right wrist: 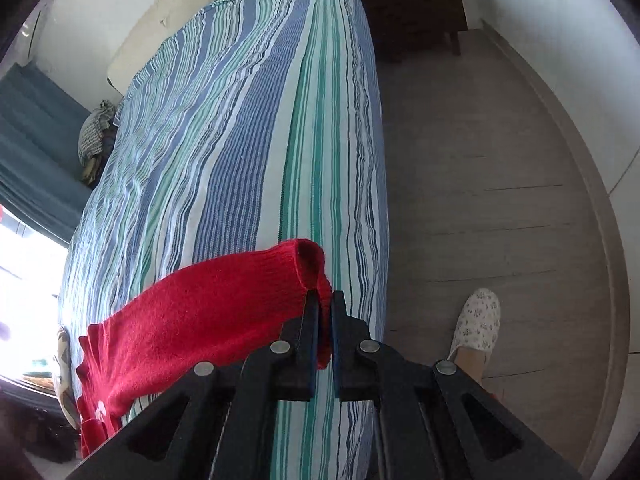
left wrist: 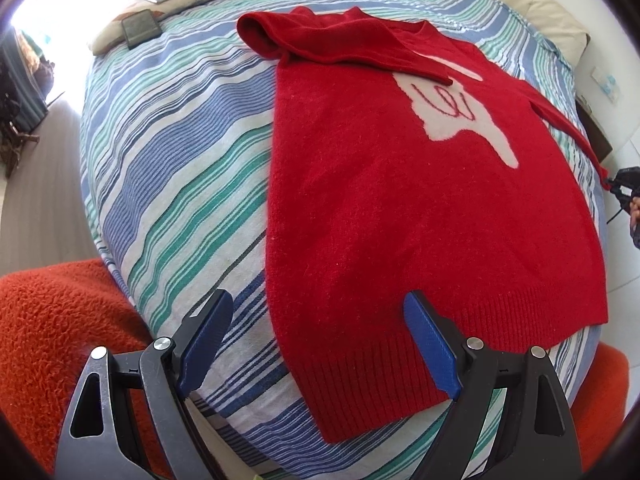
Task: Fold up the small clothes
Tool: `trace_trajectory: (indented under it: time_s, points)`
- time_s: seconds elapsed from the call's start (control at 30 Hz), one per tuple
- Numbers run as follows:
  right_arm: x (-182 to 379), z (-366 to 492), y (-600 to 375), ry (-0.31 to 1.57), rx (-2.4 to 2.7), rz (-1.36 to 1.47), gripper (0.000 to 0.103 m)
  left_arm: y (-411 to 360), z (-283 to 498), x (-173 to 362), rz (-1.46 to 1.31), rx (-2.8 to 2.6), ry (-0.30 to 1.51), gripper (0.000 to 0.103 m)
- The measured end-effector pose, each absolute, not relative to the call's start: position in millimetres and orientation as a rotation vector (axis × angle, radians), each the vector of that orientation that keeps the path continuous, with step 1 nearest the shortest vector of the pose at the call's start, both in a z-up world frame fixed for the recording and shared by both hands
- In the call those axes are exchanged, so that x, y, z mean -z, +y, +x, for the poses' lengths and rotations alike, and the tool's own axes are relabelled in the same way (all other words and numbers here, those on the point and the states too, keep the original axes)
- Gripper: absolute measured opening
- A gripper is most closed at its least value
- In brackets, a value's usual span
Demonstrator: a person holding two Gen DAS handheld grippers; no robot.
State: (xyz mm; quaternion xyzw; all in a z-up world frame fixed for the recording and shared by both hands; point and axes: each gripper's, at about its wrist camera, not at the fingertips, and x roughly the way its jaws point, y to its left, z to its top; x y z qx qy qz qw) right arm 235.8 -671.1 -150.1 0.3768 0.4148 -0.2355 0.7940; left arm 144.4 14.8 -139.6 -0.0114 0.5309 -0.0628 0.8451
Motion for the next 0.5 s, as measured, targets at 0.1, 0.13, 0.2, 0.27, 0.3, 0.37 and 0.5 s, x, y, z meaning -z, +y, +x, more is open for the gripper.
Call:
trace_trajectory:
  time_s: [0.1, 0.13, 0.2, 0.27, 0.3, 0.37, 0.5]
  points:
    - [148, 222, -685, 0.895, 0.666, 0.788, 0.014, 16, 144, 139, -0.029, 0.13, 1.118, 0.089]
    - [143, 217, -688, 0.87, 0.678, 0.779, 0.014, 15, 145, 139, -0.029, 0.129, 1.119, 0.089]
    - [130, 208, -683, 0.838, 0.628, 0.745, 0.015, 15, 145, 141, -0.026, 0.13, 1.122, 0.089]
    - [120, 213, -664, 0.84, 0.502, 0.708, 0.015, 12, 146, 142, -0.022, 0.135, 1.126, 0.089]
    - [116, 218, -649, 0.848, 0.429, 0.687, 0.015, 11, 147, 143, -0.02, 0.138, 1.128, 0.089]
    - [108, 235, -611, 0.87, 0.283, 0.614, 0.015, 7, 148, 145, -0.011, 0.14, 1.13, 0.089]
    - [97, 285, -517, 0.912, 0.048, 0.407, 0.016, 2, 146, 144, 0.005, 0.139, 1.124, 0.089]
